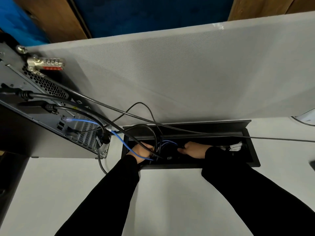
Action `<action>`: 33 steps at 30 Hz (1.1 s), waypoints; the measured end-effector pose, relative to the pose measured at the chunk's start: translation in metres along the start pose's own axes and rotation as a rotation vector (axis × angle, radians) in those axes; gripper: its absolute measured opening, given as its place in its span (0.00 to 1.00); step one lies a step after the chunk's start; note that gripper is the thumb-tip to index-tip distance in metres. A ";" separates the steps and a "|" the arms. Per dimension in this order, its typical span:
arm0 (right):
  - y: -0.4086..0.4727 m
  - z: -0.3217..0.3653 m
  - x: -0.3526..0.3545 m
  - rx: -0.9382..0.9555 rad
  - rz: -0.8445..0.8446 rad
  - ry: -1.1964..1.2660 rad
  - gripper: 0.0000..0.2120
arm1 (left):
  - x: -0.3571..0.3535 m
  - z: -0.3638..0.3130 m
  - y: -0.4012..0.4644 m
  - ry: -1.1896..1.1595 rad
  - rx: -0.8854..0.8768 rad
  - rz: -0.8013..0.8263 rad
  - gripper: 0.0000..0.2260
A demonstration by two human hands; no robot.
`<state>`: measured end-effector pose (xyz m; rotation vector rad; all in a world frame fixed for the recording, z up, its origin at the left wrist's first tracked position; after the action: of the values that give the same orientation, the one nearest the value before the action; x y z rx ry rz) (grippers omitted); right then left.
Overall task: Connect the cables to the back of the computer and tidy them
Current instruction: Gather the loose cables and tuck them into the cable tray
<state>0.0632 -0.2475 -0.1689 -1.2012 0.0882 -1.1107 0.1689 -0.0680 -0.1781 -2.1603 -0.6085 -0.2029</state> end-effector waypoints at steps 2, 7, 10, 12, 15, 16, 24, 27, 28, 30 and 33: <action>0.006 -0.001 0.001 -0.014 0.003 -0.002 0.20 | 0.000 -0.003 0.000 -0.001 0.021 0.005 0.10; 0.010 0.000 0.003 -0.028 -0.019 0.060 0.18 | -0.003 -0.008 -0.001 0.033 0.011 0.031 0.10; 0.012 -0.001 0.000 -0.012 -0.121 0.127 0.21 | -0.006 -0.006 -0.003 0.039 -0.017 0.031 0.11; 0.015 -0.003 -0.003 -0.008 -0.148 0.146 0.21 | -0.005 -0.002 -0.002 0.014 -0.052 0.029 0.11; 0.014 -0.007 -0.004 -0.025 -0.146 0.141 0.23 | -0.002 0.000 -0.002 -0.113 -0.065 -0.028 0.08; 0.011 -0.006 -0.003 -0.022 -0.126 0.126 0.24 | -0.001 -0.001 -0.003 -0.139 -0.061 -0.064 0.08; -0.022 -0.006 0.000 -0.060 -0.079 -0.065 0.29 | -0.005 0.009 0.004 -0.060 -0.032 -0.233 0.11; -0.033 -0.015 0.000 -0.045 -0.111 -0.044 0.30 | -0.005 0.011 0.007 -0.064 -0.036 -0.284 0.11; -0.034 -0.020 -0.002 -0.034 -0.105 -0.009 0.29 | -0.005 0.009 0.007 -0.063 -0.034 -0.285 0.11; -0.032 -0.026 -0.001 -0.032 -0.084 0.037 0.28 | -0.005 0.008 0.008 -0.049 -0.021 -0.290 0.11; -0.022 -0.029 0.004 -0.079 -0.061 0.011 0.26 | -0.004 0.004 0.008 0.033 0.012 -0.305 0.11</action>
<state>0.0350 -0.2692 -0.1622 -1.2751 0.1050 -1.1761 0.1692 -0.0707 -0.1877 -2.0407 -0.9163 -0.3964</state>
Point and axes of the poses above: each hand's wrist, its own y-axis towards the middle knuckle, its own x-axis out of the back of the hand, z = x × y, the point moved 3 cm from there along y, towards the middle knuckle, and after that the axes turned 5 degrees about z, right-handed, at the moved point
